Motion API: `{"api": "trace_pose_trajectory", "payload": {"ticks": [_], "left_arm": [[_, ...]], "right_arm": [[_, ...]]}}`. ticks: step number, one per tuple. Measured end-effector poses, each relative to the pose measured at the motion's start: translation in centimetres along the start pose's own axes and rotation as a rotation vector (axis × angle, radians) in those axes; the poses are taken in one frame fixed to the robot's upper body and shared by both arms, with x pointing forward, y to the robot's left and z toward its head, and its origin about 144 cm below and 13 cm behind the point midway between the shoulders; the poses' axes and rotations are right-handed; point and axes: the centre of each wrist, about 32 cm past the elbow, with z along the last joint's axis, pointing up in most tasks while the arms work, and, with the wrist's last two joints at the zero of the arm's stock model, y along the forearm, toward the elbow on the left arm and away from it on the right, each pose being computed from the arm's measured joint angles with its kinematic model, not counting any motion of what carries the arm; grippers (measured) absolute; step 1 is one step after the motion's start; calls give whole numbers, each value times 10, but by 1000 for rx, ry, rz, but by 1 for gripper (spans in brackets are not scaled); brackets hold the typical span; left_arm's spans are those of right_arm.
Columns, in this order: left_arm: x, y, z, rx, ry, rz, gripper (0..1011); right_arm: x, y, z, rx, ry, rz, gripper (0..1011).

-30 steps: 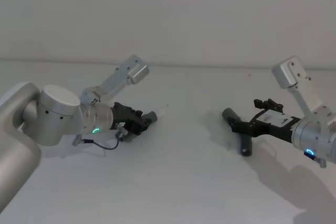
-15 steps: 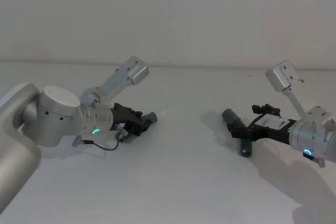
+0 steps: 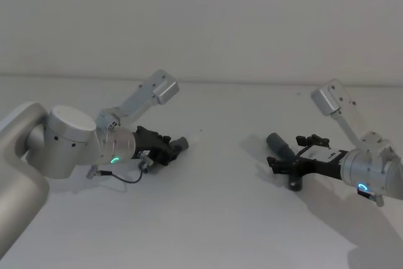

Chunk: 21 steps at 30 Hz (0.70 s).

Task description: Use both hands to pick up one end of the pipe from the table, align the ends, and insert them.

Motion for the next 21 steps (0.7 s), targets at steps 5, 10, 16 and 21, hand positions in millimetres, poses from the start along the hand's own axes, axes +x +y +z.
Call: {"api": "trace_pose_trajectory", "payload": {"ticks": [5,10,16,21], "left_arm": [[0,0,0,0,0,0,330],[0,0,0,0,0,0,330],[0,0,0,0,0,0,330],[0,0,0,0,0,0,330]], "right_arm": [[0,2,0,-9,16,11,1001],[-1,4,1,-17,33,19,1001],[-2,5,0,-24,48,25,1001],[-3,6,0,-29,63,27,1001]]}}
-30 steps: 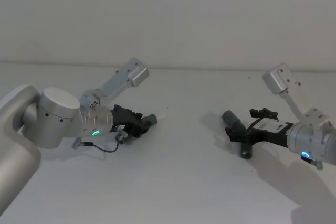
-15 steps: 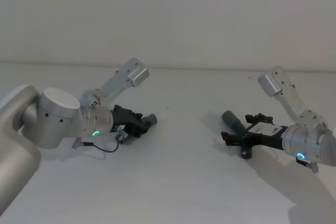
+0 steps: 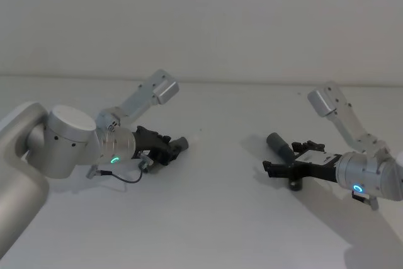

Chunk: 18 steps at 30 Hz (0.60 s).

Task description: Use both hands to pick up one end of the pipe from the table, align the ends, and insert them.

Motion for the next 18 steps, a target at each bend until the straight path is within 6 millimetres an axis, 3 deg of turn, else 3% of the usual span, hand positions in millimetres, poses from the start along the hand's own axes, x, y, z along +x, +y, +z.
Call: {"api": "trace_pose_trajectory", "payload": {"ticks": [18], "left_arm": [[0,0,0,0,0,0,330]], "right_arm": [[-3,1,-4,-17,37,-12,1001]]}}
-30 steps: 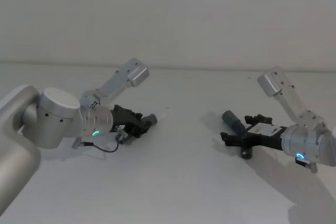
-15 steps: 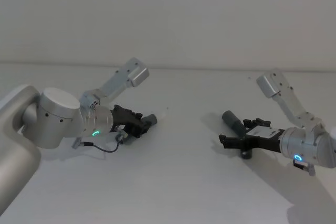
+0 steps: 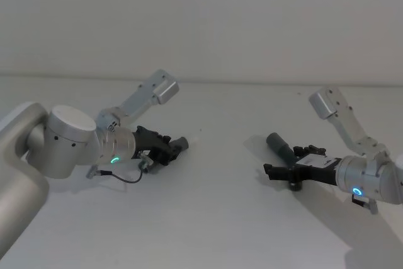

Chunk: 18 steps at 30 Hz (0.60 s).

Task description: Use both hands to pick up one end of the pipe from the table, align the ends, and insert them.

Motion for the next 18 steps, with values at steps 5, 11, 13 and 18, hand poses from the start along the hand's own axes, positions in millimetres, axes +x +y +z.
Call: {"api": "trace_pose_trajectory", "payload": {"ticks": [5,11,13,18], "left_arm": [[0,0,0,0,0,0,330],[0,0,0,0,0,0,330],[0,0,0,0,0,0,330],[0,0,0,0,0,0,330]], "right_arm": [[0,0,0,-3,8,-1,1001],[0,0,-1,-7,15,-1,1001],[0,0,-1,-7,16,-1,1001],[0,-1,-1,-9,19,-2,1001]]}}
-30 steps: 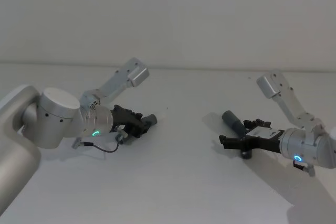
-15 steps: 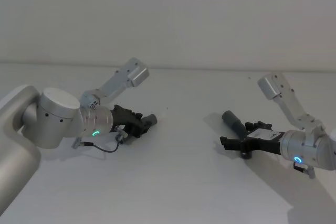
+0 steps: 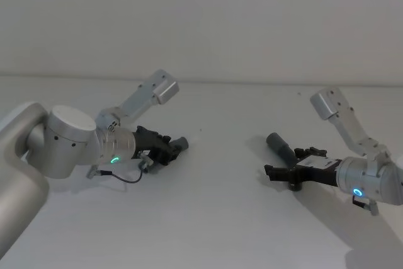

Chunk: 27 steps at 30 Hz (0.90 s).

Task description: Use both hands to pick up one end of the pipe from the table, align the ends, and insert them.

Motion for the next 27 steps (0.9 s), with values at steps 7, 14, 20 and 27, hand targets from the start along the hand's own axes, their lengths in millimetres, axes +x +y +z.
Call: {"api": "trace_pose_trajectory", "payload": {"ticks": [7,14,20,27], "left_arm": [[0,0,0,0,0,0,330],[0,0,0,0,0,0,330],[0,0,0,0,0,0,330],[0,0,0,0,0,0,330]], "right_arm": [[0,0,0,-1,1,-1,1001],[0,0,0,-8,3,-4,1001],[-1,1,0,-13,4,-10,1001],[-1,1,0,-16,6,-17,1001]]}}
